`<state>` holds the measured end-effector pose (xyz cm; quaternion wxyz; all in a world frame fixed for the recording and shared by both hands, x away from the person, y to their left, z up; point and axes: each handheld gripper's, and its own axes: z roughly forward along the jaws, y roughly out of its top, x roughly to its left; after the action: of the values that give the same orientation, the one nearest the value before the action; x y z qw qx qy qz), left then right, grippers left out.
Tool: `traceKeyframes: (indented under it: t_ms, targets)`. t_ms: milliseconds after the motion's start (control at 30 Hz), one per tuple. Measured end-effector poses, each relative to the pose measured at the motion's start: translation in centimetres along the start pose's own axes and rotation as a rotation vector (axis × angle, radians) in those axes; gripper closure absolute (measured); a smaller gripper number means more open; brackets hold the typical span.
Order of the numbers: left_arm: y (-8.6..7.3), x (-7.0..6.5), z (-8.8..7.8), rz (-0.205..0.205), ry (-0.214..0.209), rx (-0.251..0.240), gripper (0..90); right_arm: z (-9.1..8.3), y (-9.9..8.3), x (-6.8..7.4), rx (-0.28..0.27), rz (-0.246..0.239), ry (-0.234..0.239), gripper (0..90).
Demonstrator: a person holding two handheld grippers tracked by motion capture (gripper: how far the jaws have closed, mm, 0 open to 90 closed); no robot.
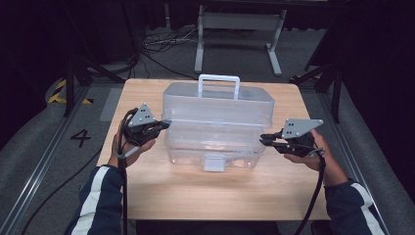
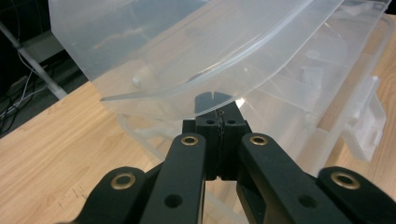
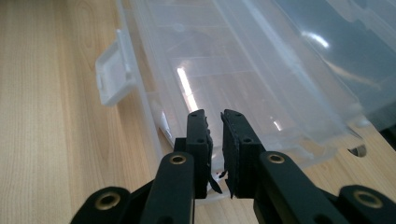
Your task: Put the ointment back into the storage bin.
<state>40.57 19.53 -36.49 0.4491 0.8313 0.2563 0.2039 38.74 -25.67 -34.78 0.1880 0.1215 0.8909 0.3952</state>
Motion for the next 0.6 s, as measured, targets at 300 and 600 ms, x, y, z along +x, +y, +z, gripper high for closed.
traceKeyframes:
  t_ms: [300, 600]
  targets:
    - [-0.7, -0.5, -0.5, 0.012, -0.003, 0.012, 90.0, -0.4, -1.1, -0.4, 0.016, 0.042, -0.026, 82.1]
    - [-1.5, -0.8, -0.7, 0.020, 0.000, 0.043, 90.0, -0.7, -1.8, -0.9, 0.031, 0.078, -0.056, 81.6]
